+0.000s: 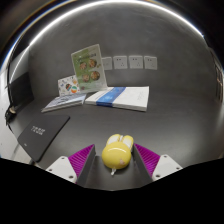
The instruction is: Arrange mouse
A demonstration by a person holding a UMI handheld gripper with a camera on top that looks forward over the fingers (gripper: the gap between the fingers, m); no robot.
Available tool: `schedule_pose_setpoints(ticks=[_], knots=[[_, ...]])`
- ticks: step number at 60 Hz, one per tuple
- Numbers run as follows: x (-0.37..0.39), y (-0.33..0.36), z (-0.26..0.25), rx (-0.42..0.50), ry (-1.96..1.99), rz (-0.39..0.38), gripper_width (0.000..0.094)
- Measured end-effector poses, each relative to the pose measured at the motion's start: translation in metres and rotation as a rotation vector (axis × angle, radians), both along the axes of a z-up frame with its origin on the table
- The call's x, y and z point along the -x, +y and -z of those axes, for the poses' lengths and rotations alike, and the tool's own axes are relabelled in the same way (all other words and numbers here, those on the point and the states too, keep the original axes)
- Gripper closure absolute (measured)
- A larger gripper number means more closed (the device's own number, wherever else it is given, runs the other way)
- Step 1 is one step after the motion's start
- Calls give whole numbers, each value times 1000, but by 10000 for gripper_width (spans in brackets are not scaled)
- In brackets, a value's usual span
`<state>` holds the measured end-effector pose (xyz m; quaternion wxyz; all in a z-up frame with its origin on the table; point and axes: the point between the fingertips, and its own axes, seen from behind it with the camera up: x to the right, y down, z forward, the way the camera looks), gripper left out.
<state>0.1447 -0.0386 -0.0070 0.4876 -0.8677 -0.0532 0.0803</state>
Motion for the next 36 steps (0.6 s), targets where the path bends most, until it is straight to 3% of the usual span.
schedule_pose_setpoints(ticks=[4, 5, 8, 9, 14, 28, 36], knots=[[-3, 7, 3, -5, -48, 10, 150], [-6, 9, 4, -8, -69, 15, 221], [-2, 12, 3, -31, -69, 19, 312], [-2, 13, 3, -36, -60, 28, 405], [-3, 16, 3, -55, -63, 59, 473], [-3, 13, -7, -5, 36, 112, 539], [10, 15, -84, -107, 39, 161, 540]])
